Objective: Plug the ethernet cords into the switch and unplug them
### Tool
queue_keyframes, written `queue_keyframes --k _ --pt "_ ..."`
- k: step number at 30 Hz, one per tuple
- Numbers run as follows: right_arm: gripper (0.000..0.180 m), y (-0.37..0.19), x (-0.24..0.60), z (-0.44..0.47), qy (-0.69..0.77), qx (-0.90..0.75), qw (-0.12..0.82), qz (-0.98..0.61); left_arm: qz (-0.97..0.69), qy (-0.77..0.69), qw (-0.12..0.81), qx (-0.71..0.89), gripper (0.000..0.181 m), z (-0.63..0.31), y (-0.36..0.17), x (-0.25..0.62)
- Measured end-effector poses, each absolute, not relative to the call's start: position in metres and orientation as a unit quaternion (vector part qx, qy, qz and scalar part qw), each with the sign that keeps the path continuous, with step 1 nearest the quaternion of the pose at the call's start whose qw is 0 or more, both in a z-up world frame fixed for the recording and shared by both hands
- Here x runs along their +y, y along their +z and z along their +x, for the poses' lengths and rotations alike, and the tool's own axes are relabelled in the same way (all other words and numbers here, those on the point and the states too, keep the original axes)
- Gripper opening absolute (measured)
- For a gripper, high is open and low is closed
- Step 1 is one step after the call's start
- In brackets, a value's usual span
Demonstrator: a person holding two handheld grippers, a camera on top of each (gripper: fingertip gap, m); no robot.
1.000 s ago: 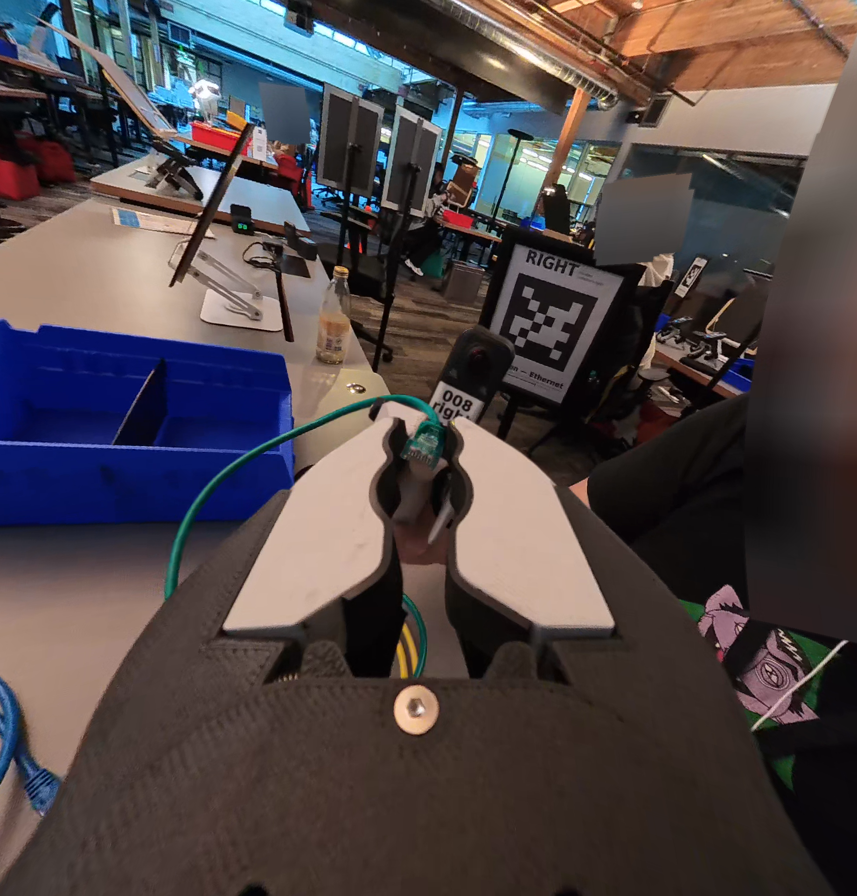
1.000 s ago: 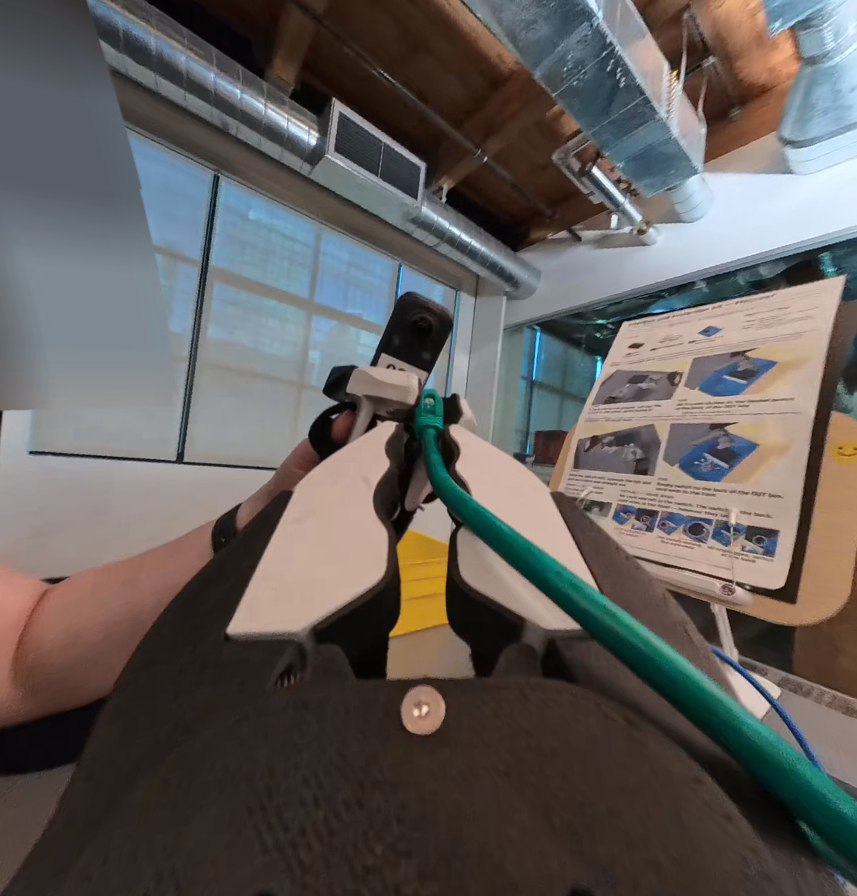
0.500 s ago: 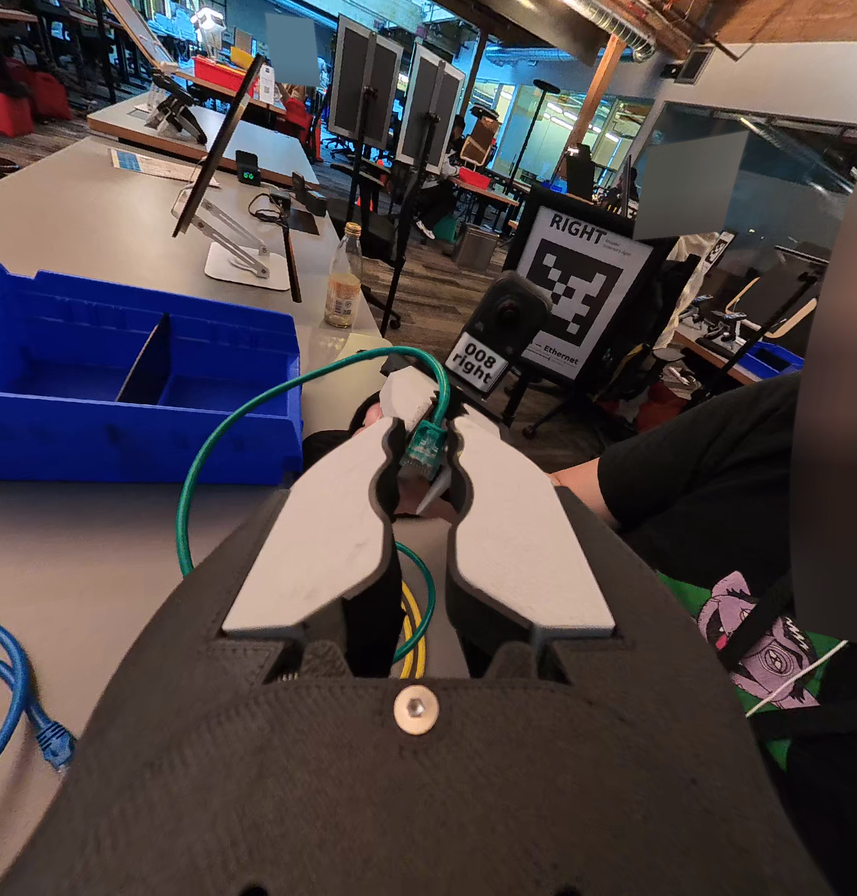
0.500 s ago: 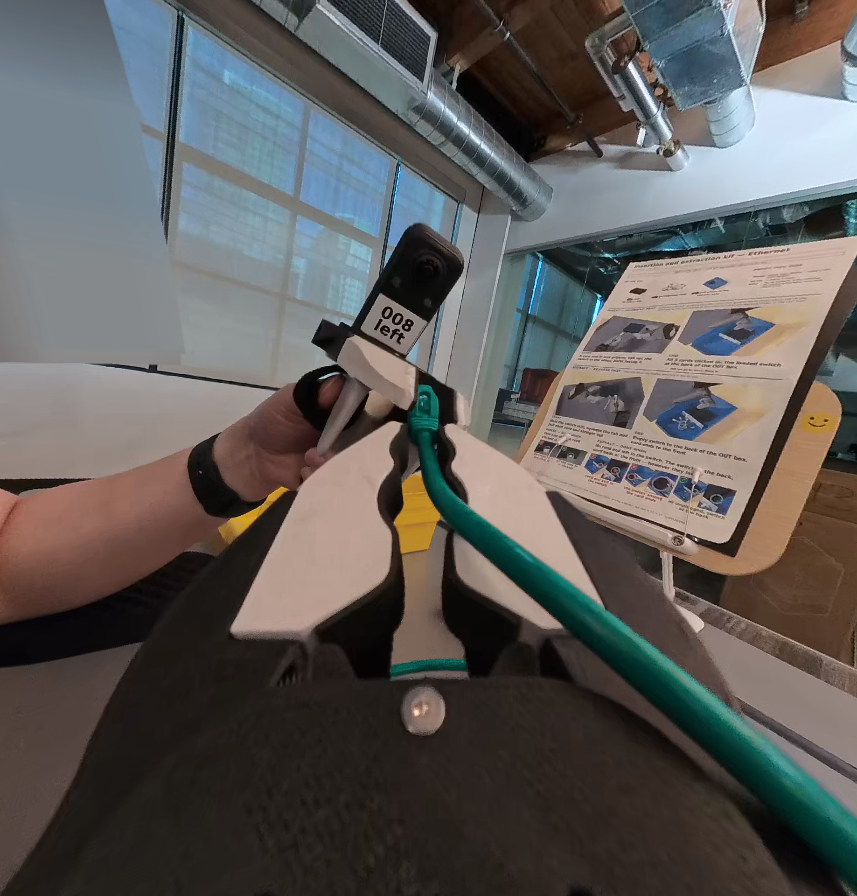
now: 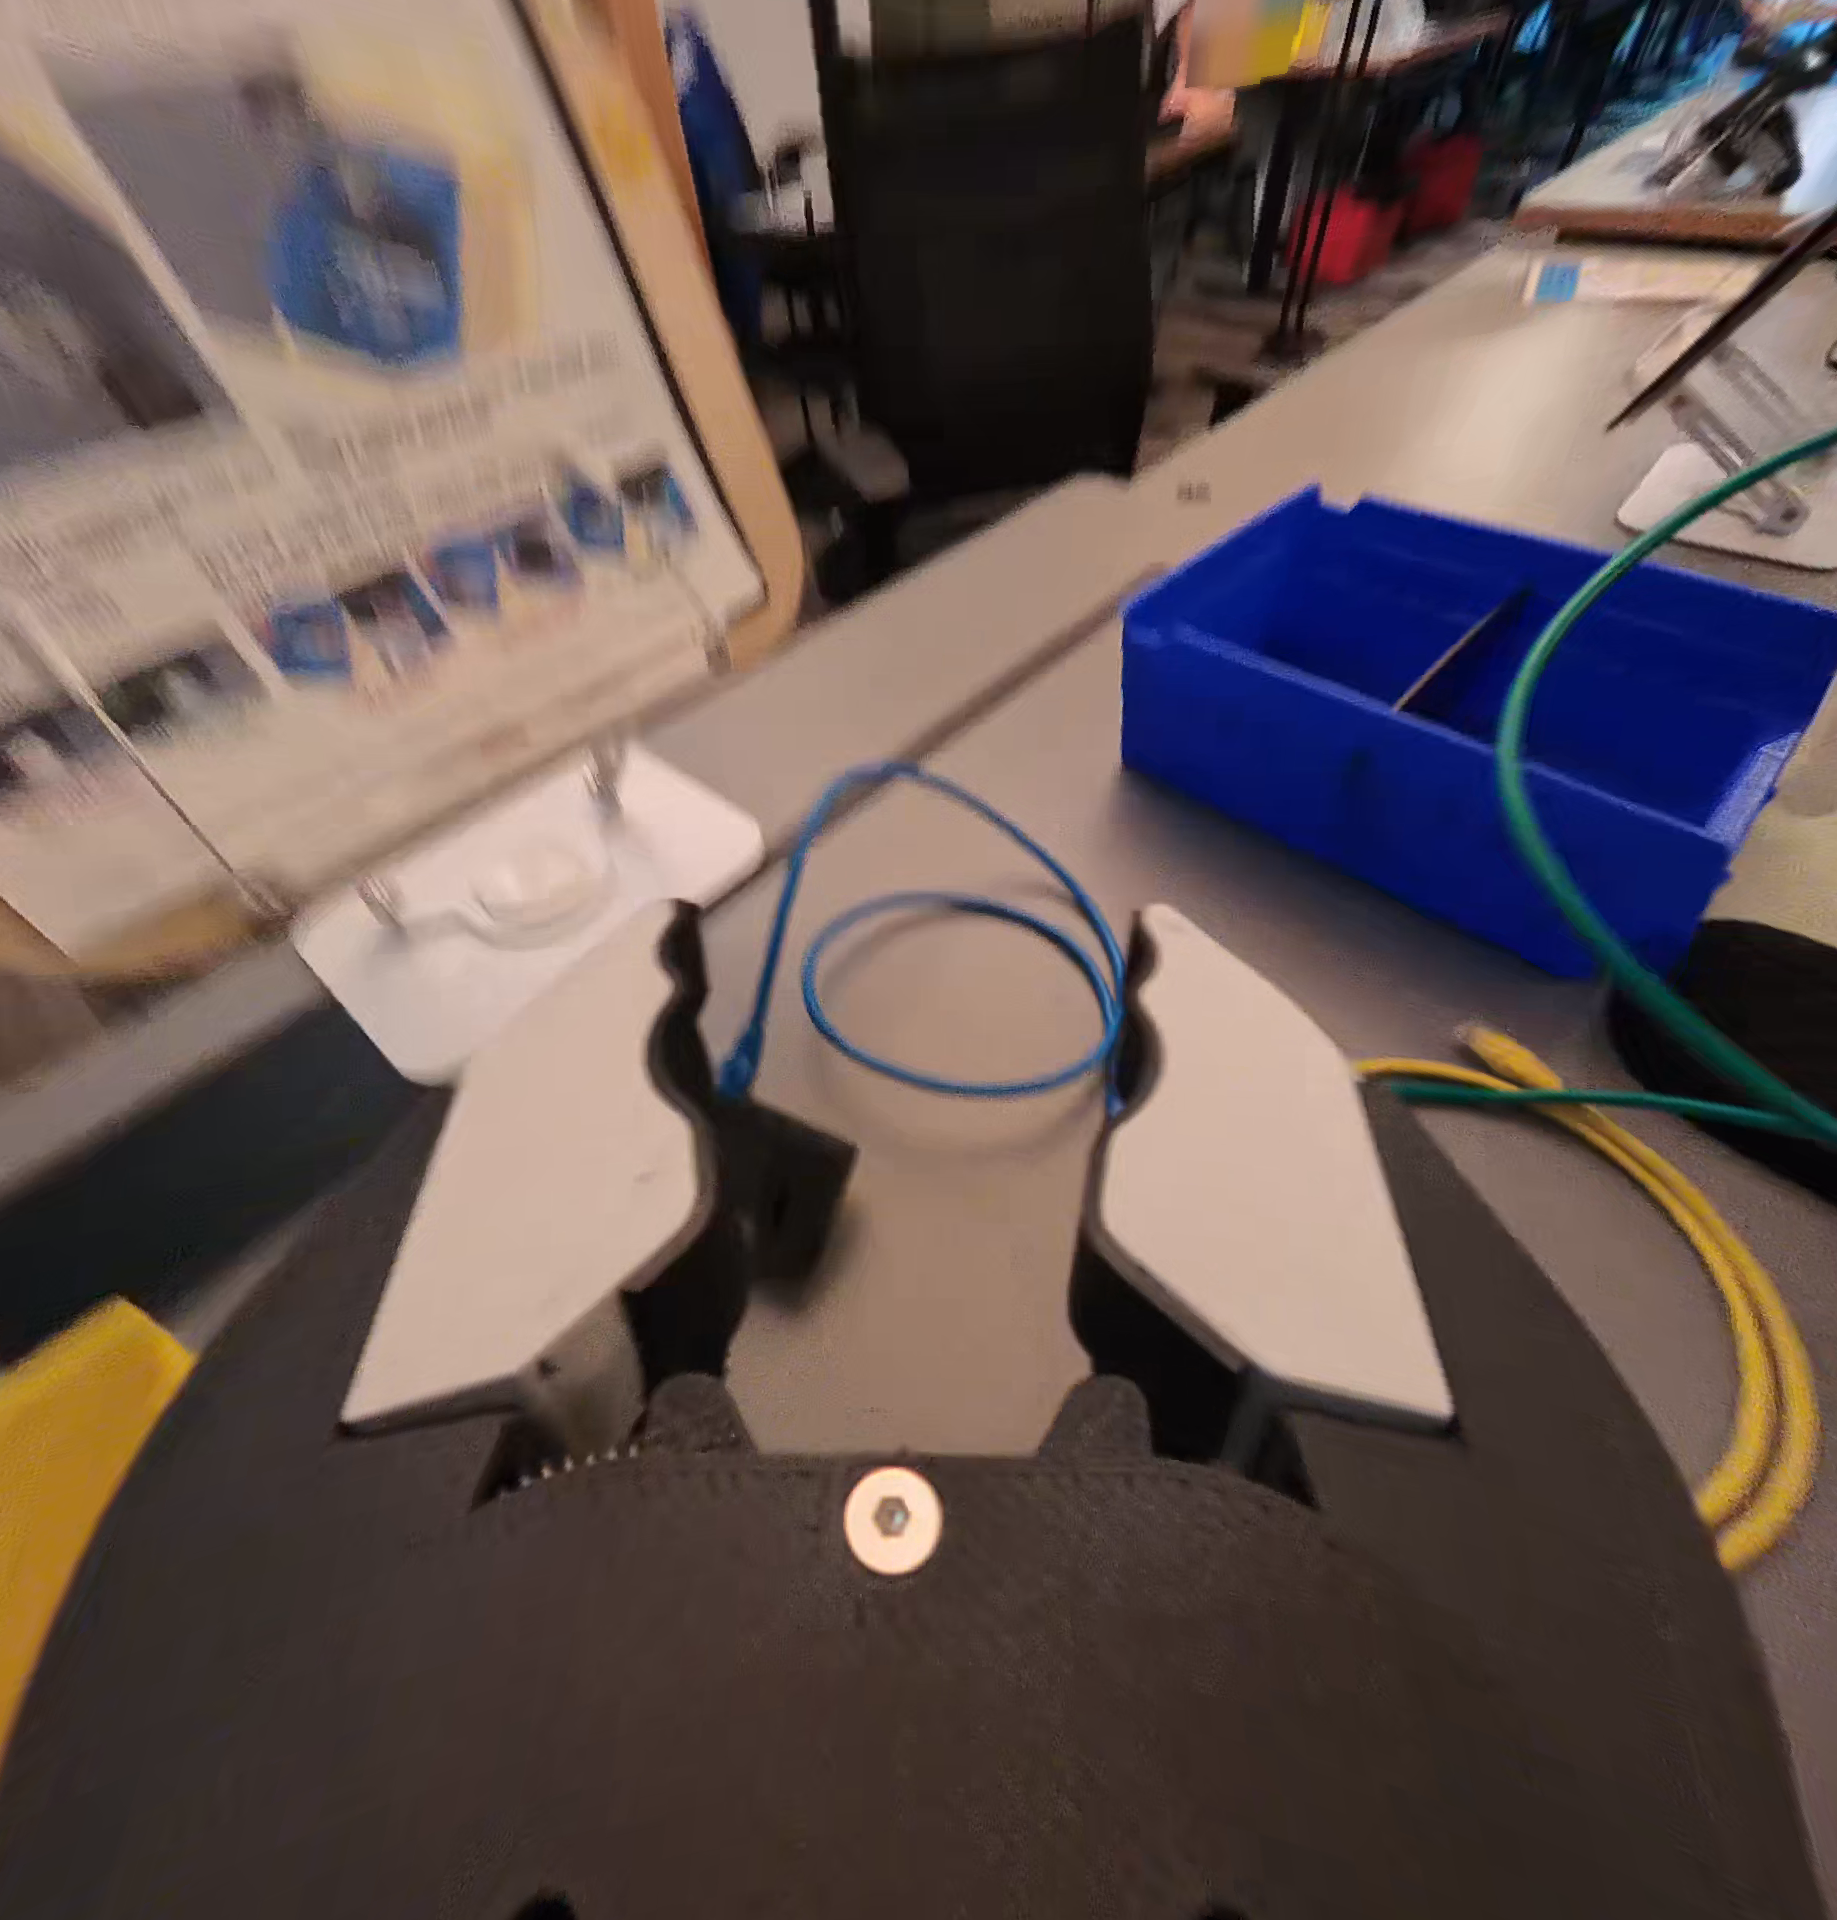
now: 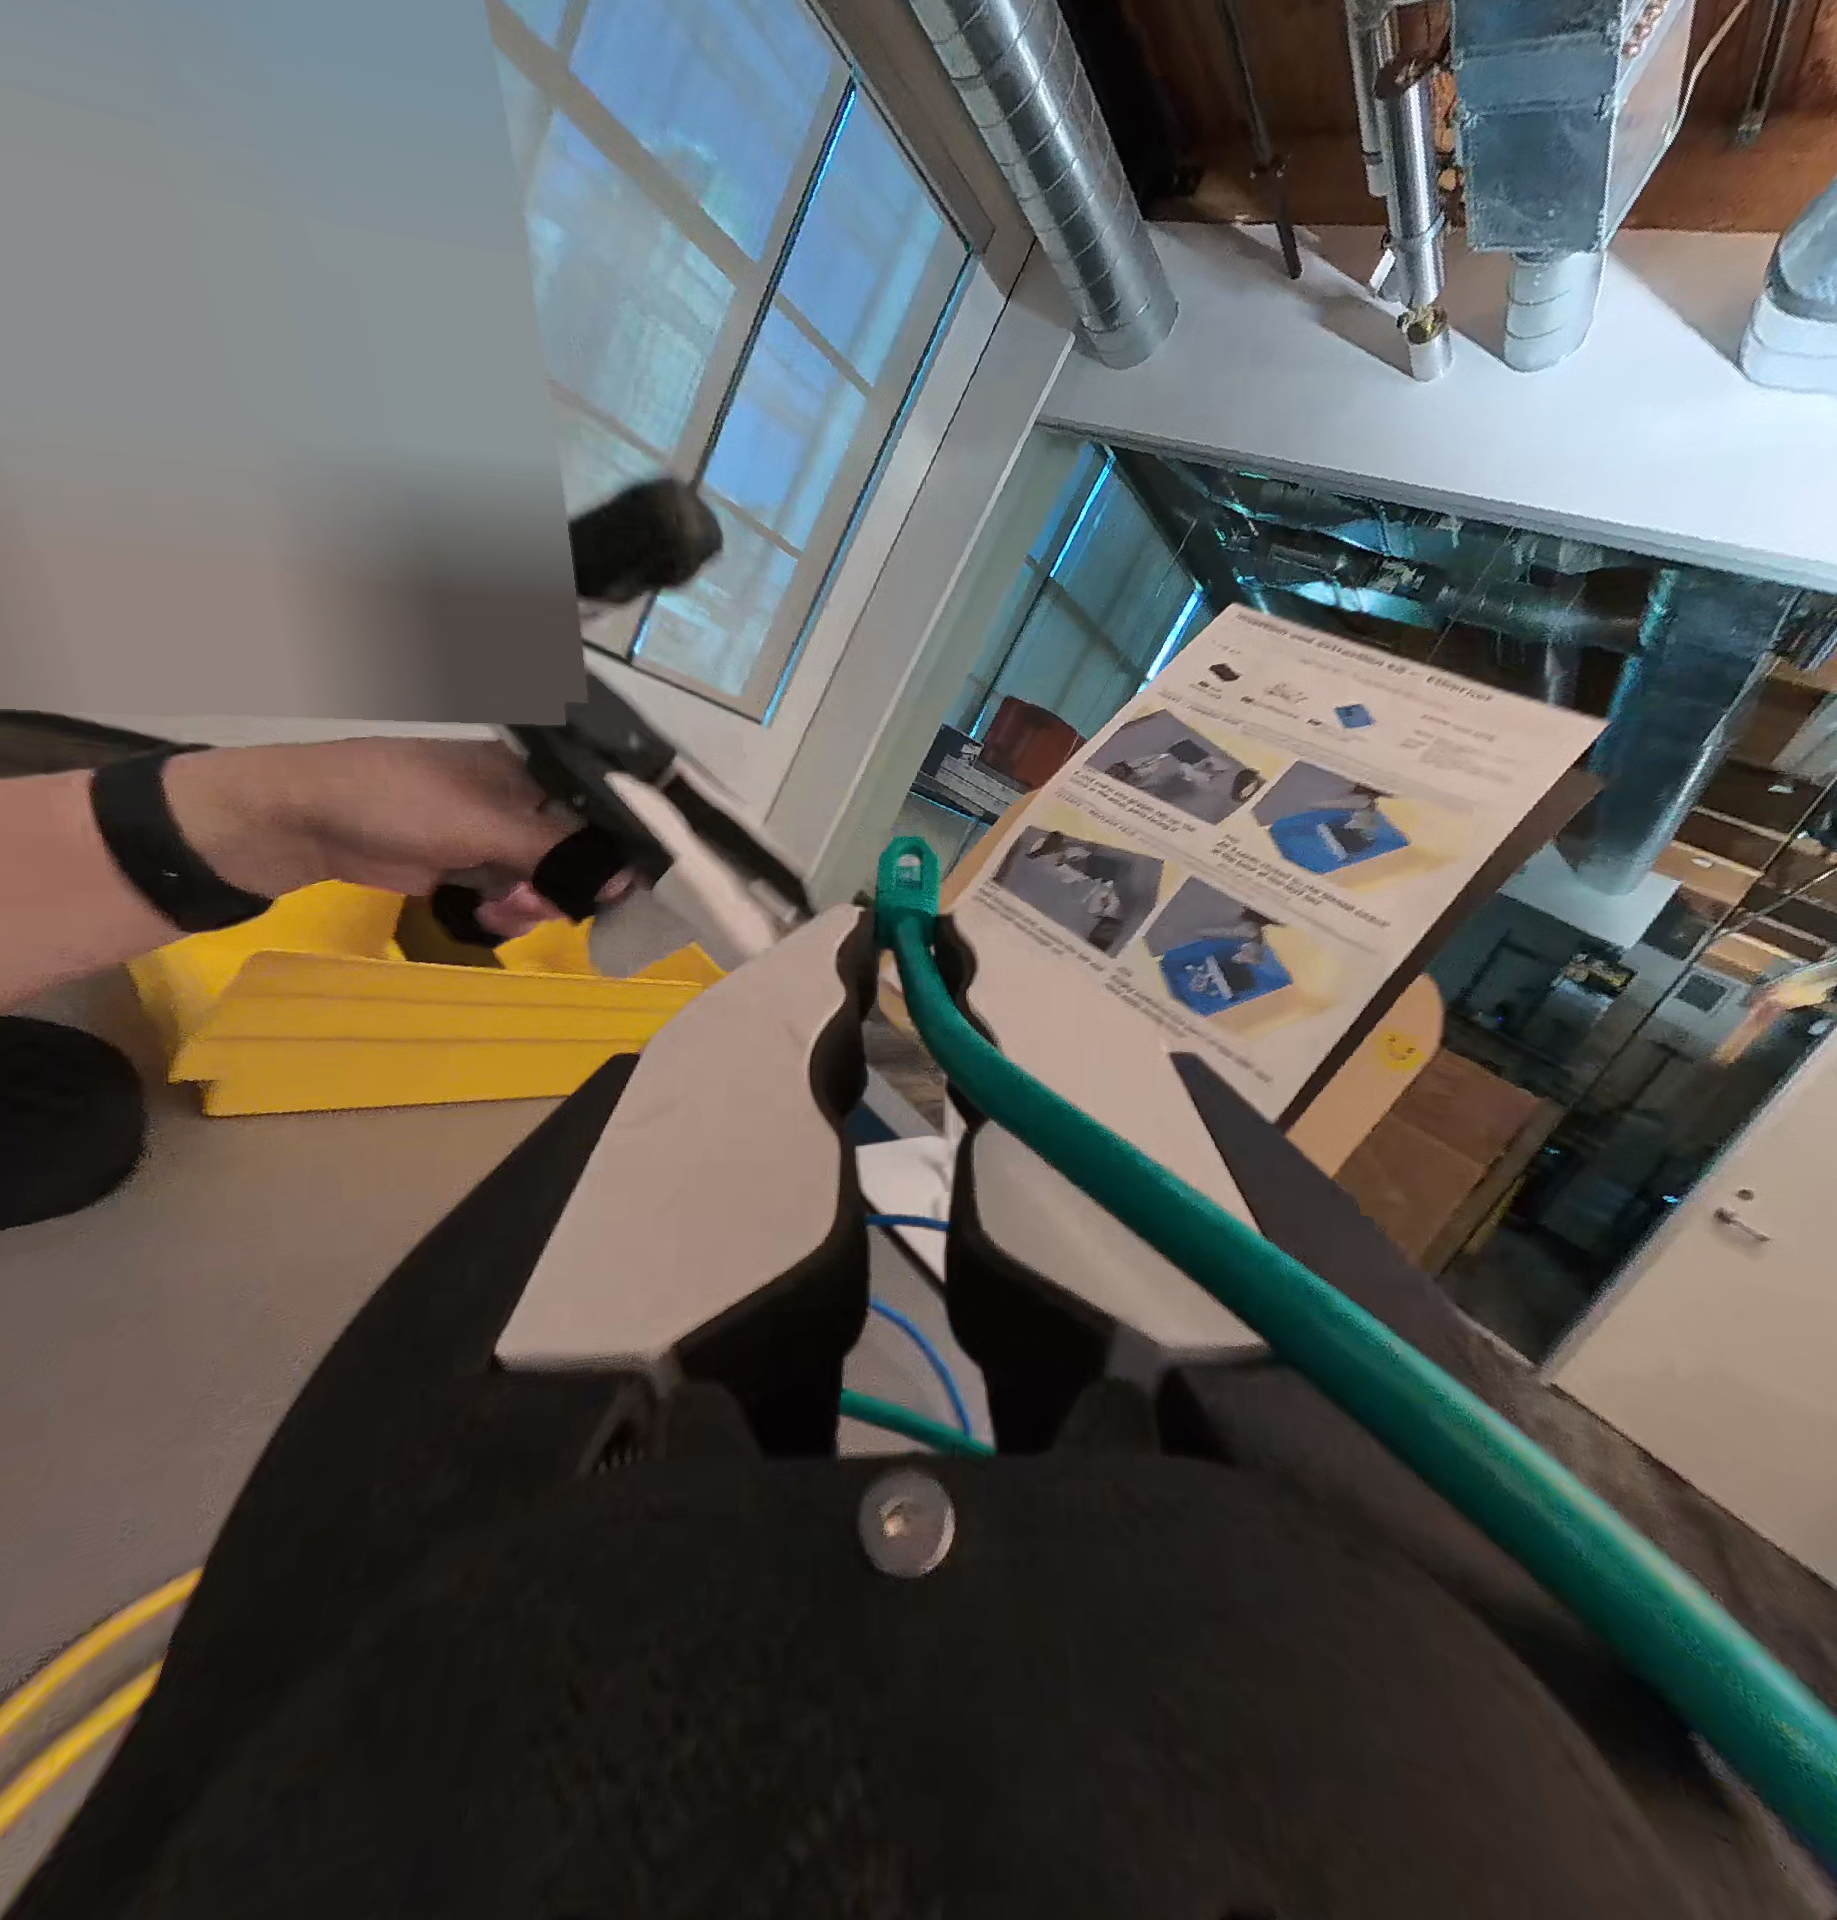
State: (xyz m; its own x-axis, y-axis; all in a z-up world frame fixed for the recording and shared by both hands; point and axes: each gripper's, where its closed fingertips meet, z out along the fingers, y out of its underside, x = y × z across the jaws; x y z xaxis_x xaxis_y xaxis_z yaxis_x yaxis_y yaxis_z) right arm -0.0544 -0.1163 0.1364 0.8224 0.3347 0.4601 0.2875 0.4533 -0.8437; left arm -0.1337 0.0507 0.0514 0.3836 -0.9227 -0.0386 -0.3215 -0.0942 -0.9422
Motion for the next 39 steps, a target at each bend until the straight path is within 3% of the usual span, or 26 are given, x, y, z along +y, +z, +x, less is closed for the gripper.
queue_keyframes --k 3,6,8,10,17,22,28,29,34,39 --pt "0.011 0.168 -0.108 -0.044 -0.027 -0.310 0.796 -0.519 -0.772 -0.291 0.411 0.389 0.090 -0.135 -0.004 0.086" --pt "0.011 0.195 -0.101 -0.037 -0.054 -0.310 0.800 -0.510 -0.795 -0.245 0.411 0.373 0.096 -0.127 -0.051 0.104" --pt "0.011 0.208 -0.100 -0.033 -0.061 -0.308 0.809 -0.497 -0.799 -0.164 0.408 0.409 0.113 -0.124 -0.080 0.109" --pt "0.011 0.215 -0.099 -0.028 -0.058 -0.302 0.816 -0.489 -0.789 -0.074 0.420 0.442 0.117 -0.124 -0.098 0.113" --pt "0.011 0.213 -0.093 -0.010 -0.038 -0.305 0.819 -0.484 -0.741 0.104 0.464 0.475 0.112 -0.132 -0.123 0.128" --pt "0.011 0.213 -0.094 0.005 -0.014 -0.290 0.826 -0.484 -0.722 0.146 0.490 0.466 0.092 -0.135 -0.126 0.135" --pt "0.011 0.216 -0.099 0.014 -0.019 -0.285 0.829 -0.480 -0.697 0.174 0.509 0.474 0.050 -0.132 -0.129 0.144" --pt "0.011 0.216 -0.099 0.015 -0.013 -0.284 0.829 -0.481 -0.697 0.175 0.503 0.481 0.036 -0.132 -0.132 0.146" --pt "0.011 0.206 -0.085 0.021 0.009 -0.277 0.819 -0.502 -0.687 0.173 0.512 0.486 0.028 -0.141 -0.116 0.157" --pt "0.011 0.174 -0.050 0.006 0.056 -0.284 0.774 -0.562 -0.709 0.034 0.542 0.450 0.025 -0.148 -0.069 0.135"
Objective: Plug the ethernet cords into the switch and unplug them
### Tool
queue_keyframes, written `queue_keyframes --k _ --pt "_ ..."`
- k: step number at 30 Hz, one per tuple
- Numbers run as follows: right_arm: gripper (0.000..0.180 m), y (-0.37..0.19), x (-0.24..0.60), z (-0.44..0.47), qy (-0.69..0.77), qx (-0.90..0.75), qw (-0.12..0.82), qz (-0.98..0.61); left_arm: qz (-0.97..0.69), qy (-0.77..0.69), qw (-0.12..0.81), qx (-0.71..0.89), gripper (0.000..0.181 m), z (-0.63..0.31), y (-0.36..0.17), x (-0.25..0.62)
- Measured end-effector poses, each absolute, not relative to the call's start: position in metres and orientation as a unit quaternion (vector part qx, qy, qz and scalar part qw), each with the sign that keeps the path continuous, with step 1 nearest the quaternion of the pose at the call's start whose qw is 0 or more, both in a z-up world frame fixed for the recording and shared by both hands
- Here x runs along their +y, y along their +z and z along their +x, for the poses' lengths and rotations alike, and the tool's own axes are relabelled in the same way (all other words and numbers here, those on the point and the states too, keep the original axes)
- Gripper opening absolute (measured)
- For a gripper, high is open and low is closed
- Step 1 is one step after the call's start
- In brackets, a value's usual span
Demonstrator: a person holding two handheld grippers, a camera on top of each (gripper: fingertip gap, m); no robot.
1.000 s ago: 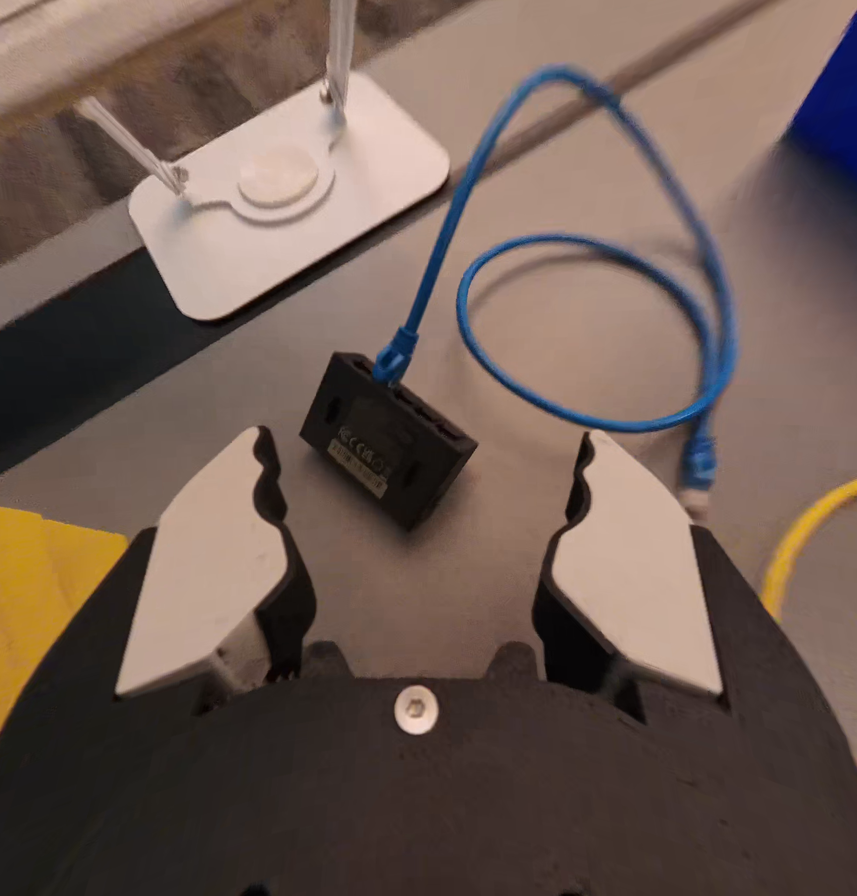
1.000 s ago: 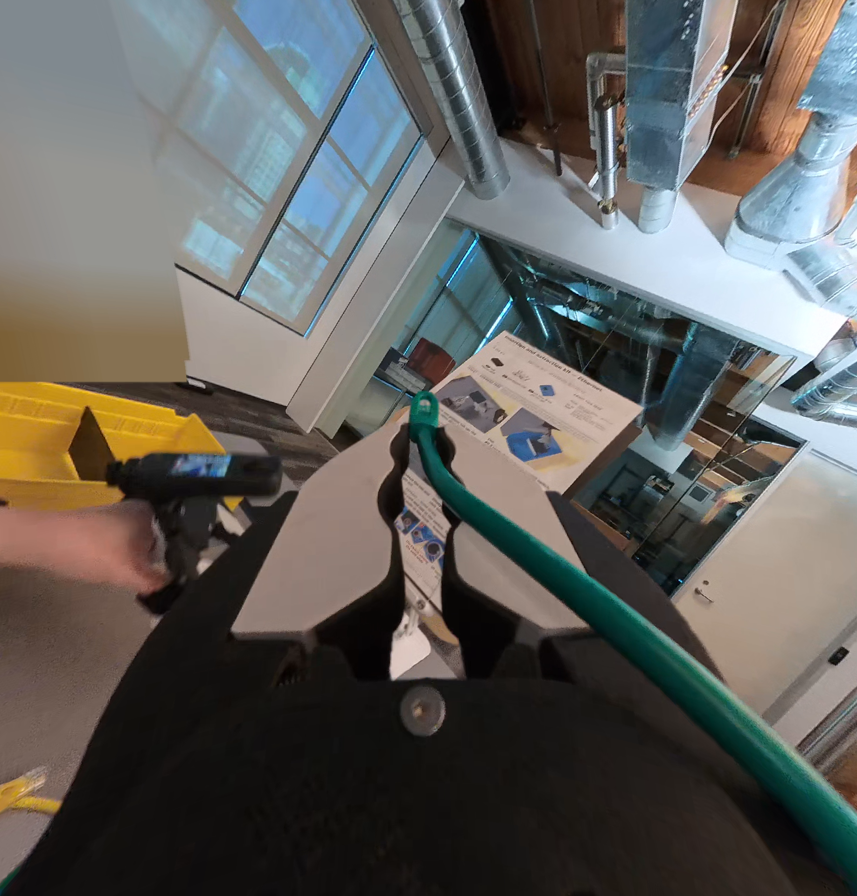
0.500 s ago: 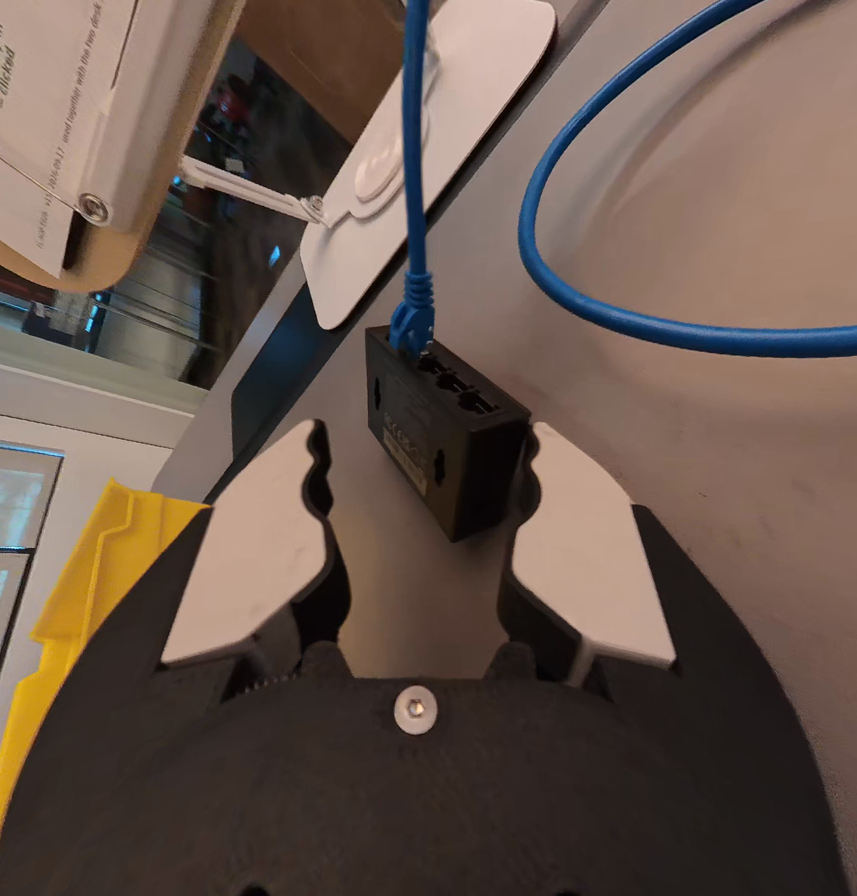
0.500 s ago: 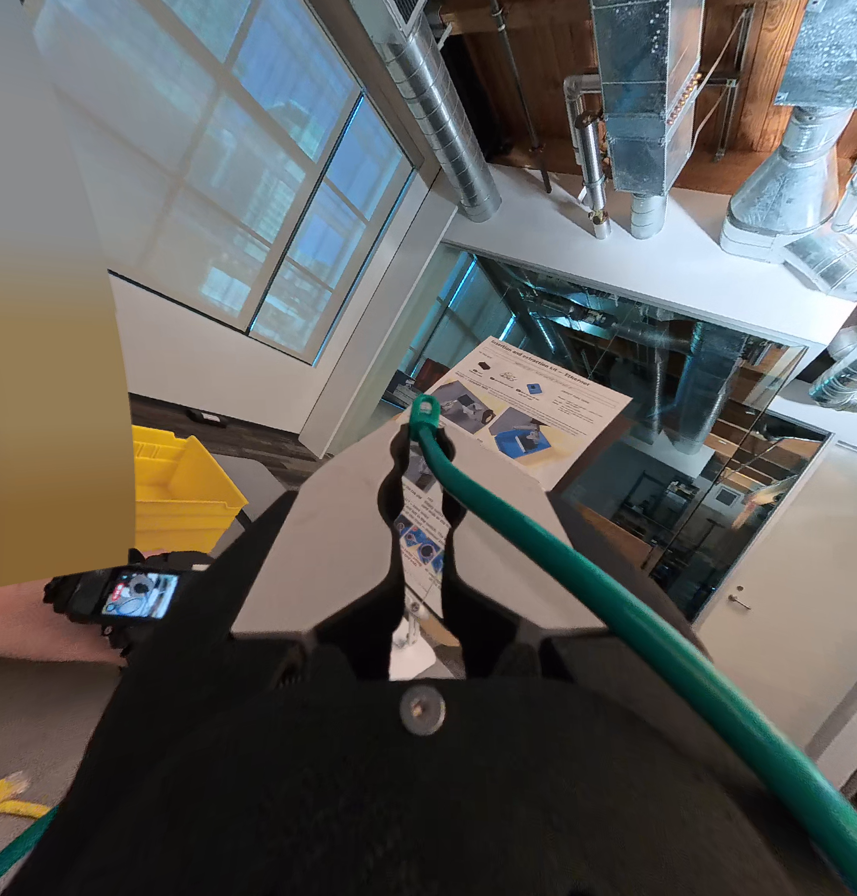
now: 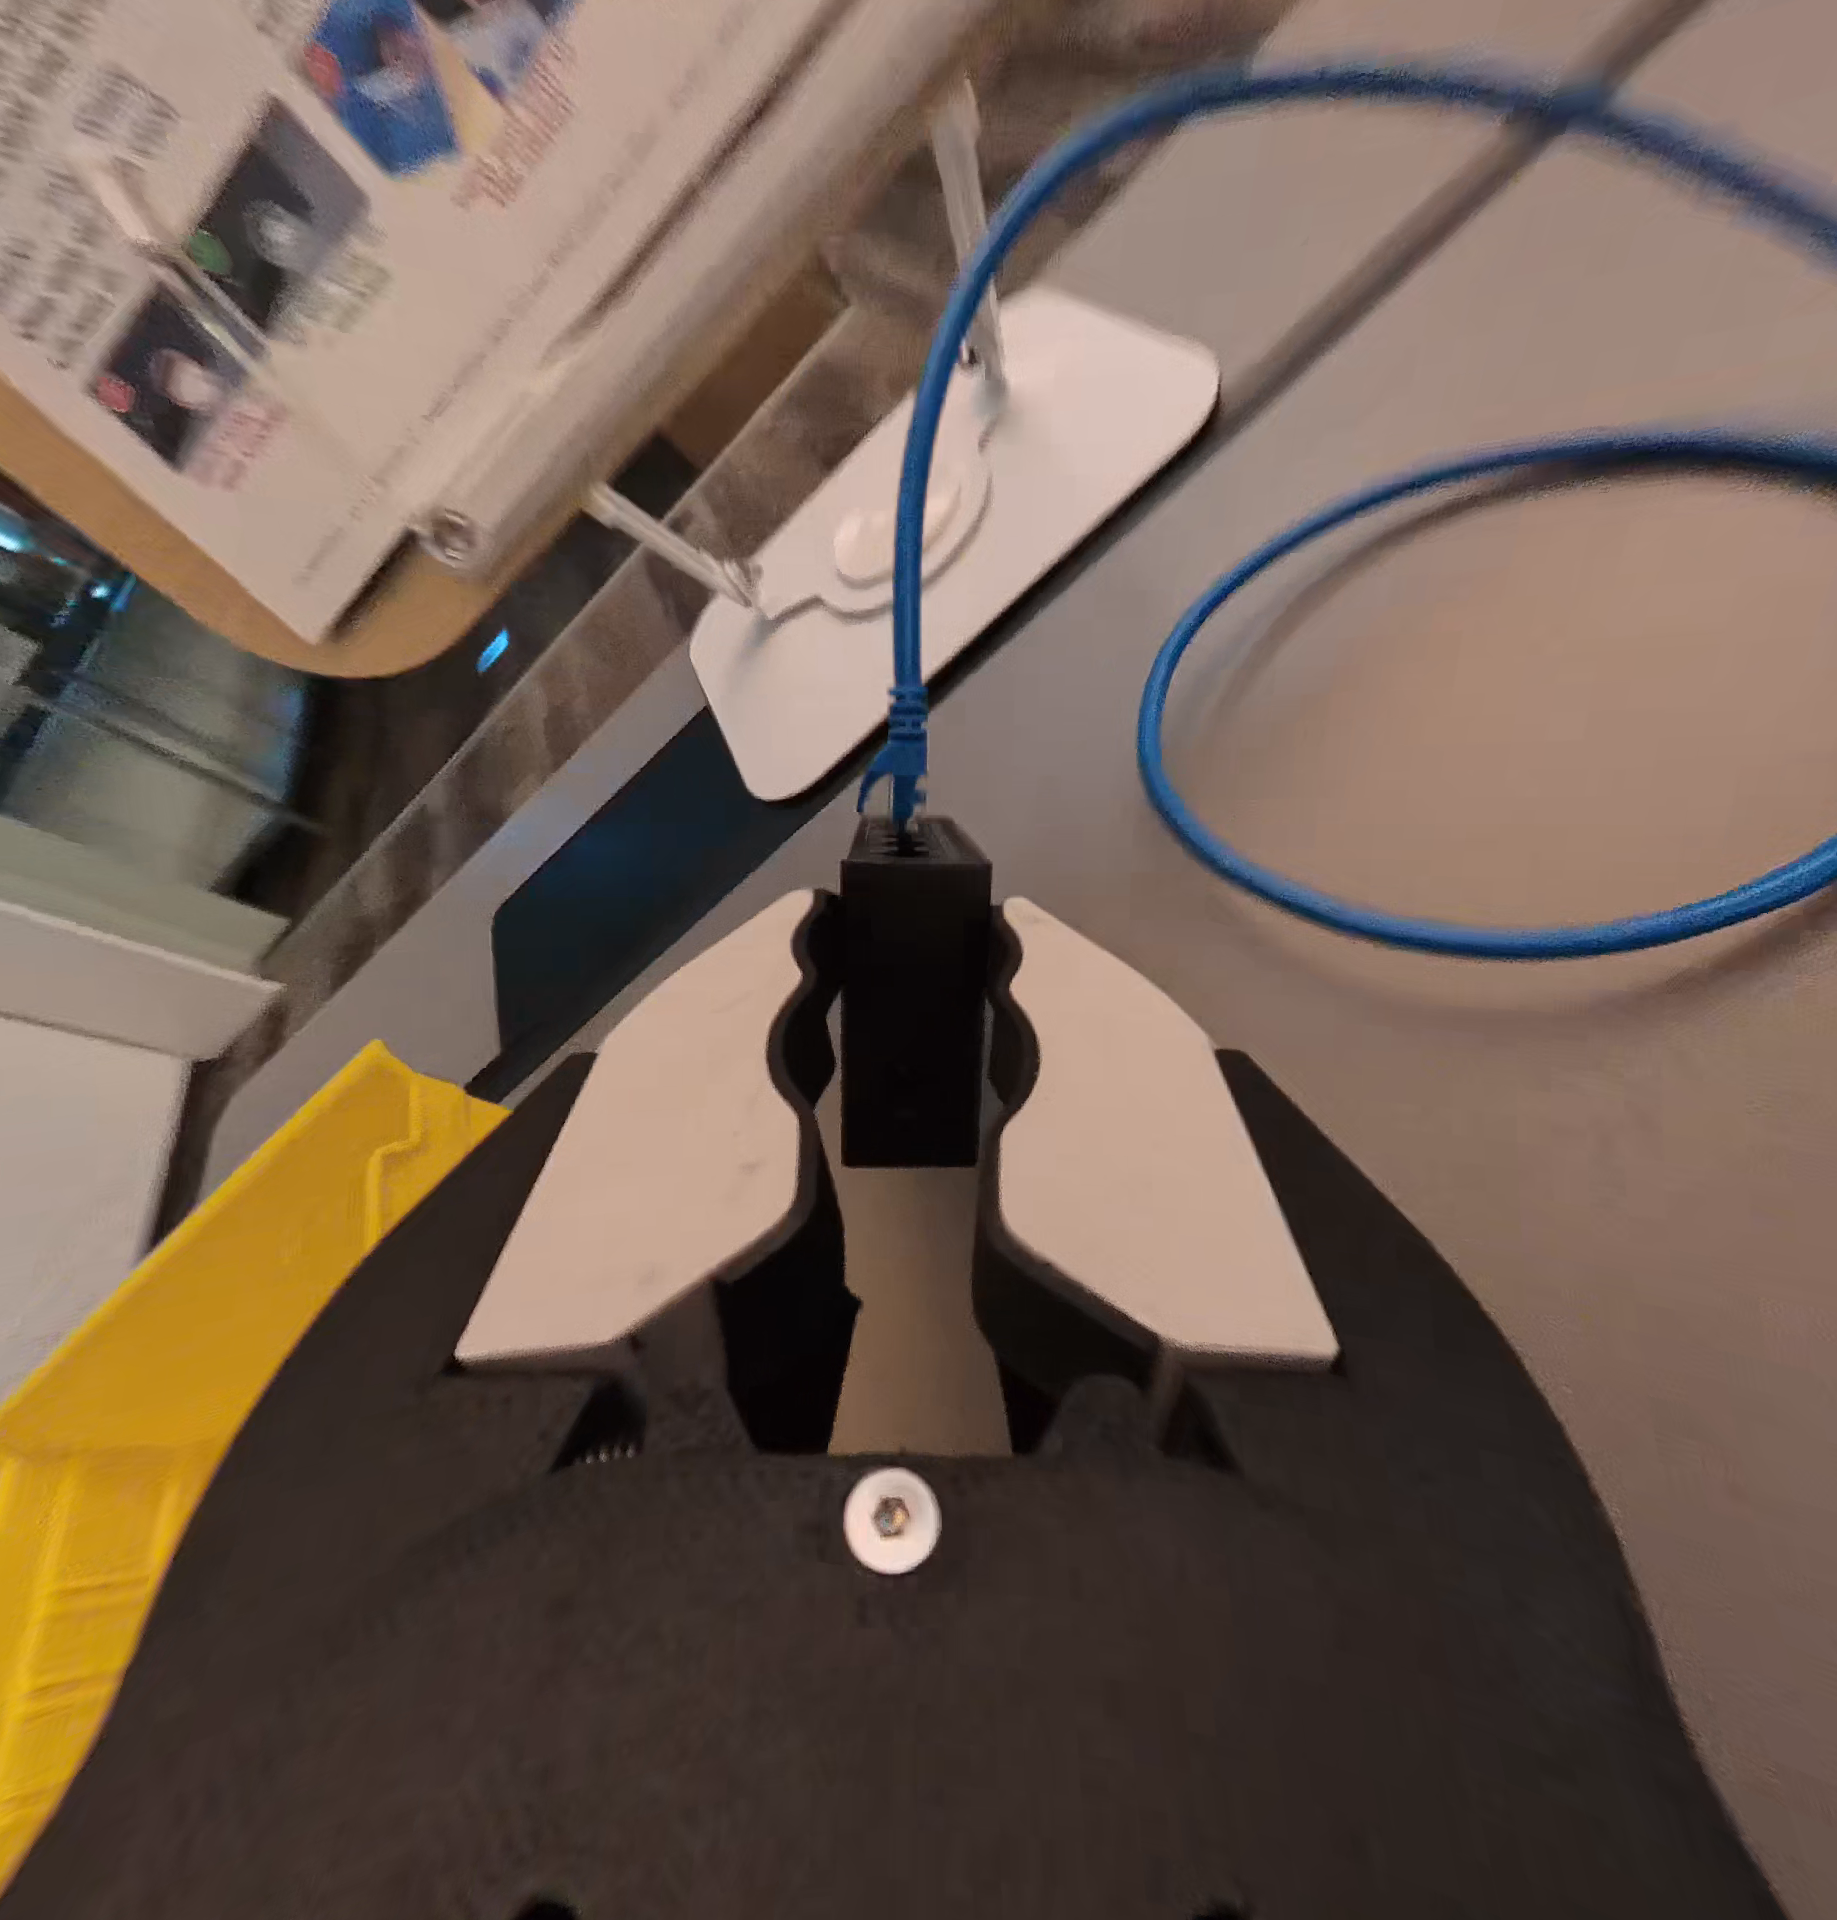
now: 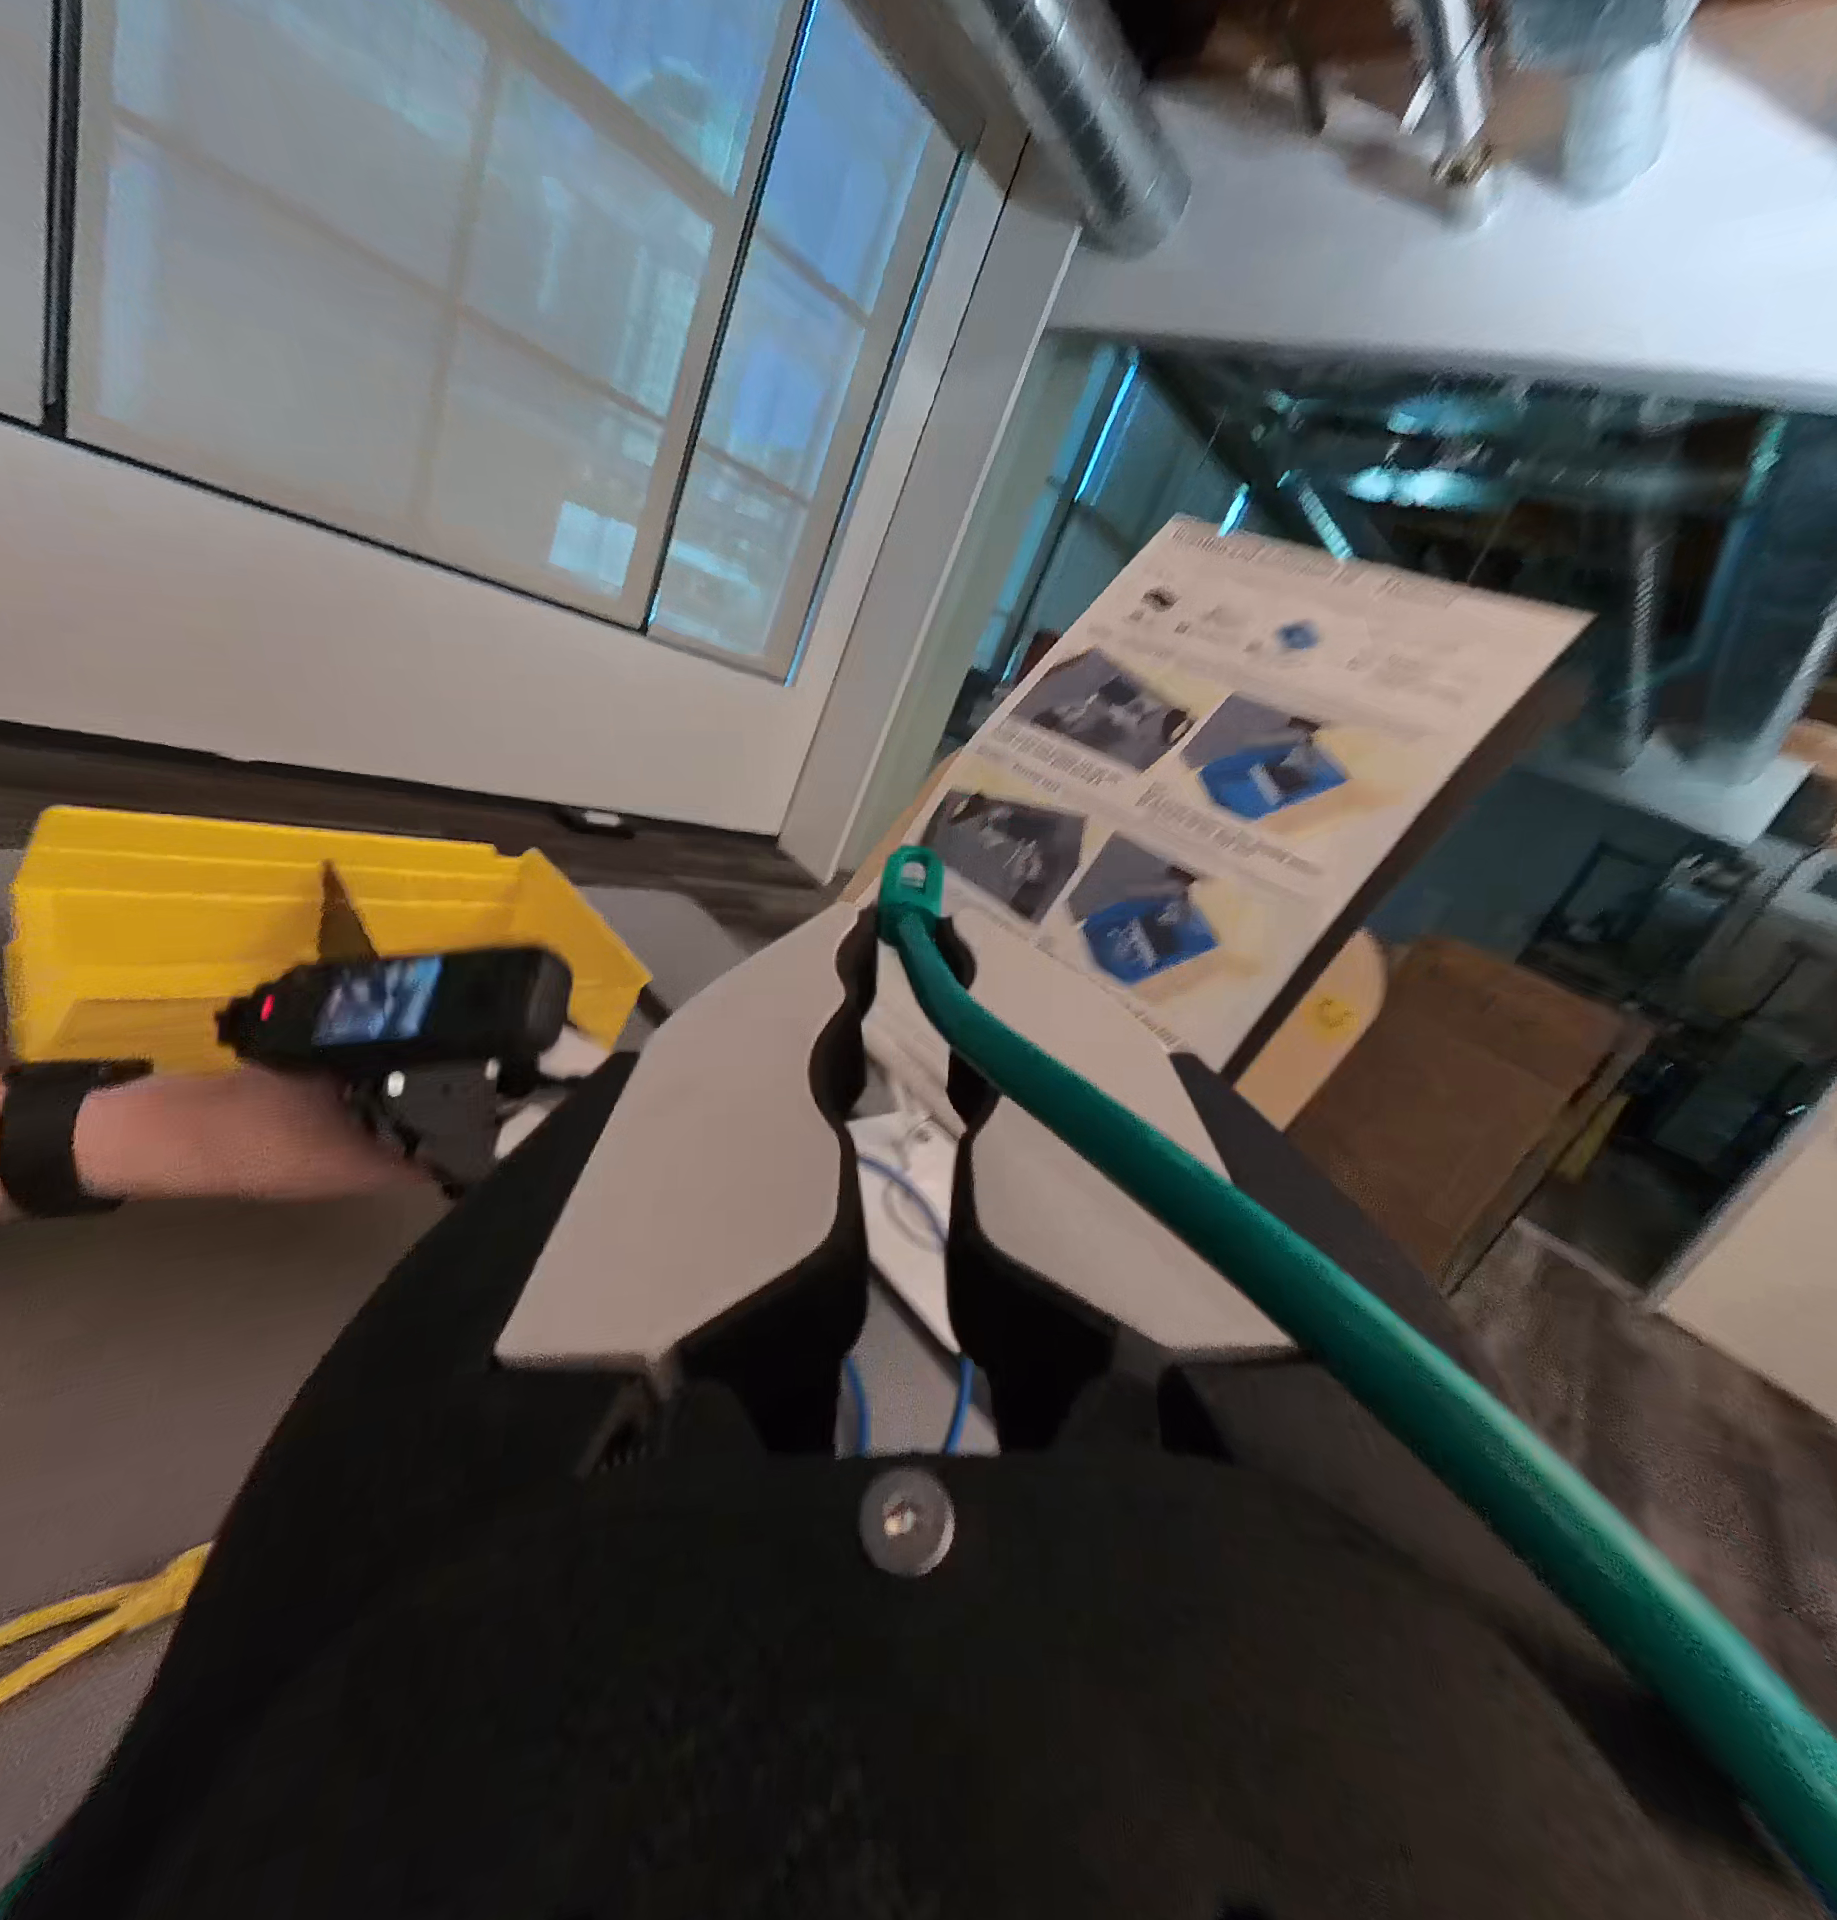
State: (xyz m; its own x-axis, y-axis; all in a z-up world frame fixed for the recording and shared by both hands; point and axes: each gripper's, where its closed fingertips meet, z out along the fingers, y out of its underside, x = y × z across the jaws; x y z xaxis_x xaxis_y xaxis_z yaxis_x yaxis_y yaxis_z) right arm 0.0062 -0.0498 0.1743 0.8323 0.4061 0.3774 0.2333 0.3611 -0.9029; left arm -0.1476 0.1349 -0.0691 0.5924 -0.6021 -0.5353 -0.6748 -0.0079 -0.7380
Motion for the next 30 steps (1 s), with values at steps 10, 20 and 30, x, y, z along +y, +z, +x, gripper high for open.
queue_keyframes --k 10,20,30 --pt "0.011 0.059 0.018 -0.102 0.225 -0.278 0.615 -0.703 -0.688 -0.247 0.589 0.345 0.025 -0.169 0.045 0.094" --pt "0.011 -0.003 0.046 -0.135 0.374 -0.109 0.574 -0.720 -0.619 -0.380 0.578 0.372 0.025 -0.136 0.098 0.031" --pt "0.011 0.021 0.041 -0.123 0.585 0.049 0.574 -0.570 -0.557 -0.389 0.613 0.403 0.023 -0.111 0.113 -0.007"
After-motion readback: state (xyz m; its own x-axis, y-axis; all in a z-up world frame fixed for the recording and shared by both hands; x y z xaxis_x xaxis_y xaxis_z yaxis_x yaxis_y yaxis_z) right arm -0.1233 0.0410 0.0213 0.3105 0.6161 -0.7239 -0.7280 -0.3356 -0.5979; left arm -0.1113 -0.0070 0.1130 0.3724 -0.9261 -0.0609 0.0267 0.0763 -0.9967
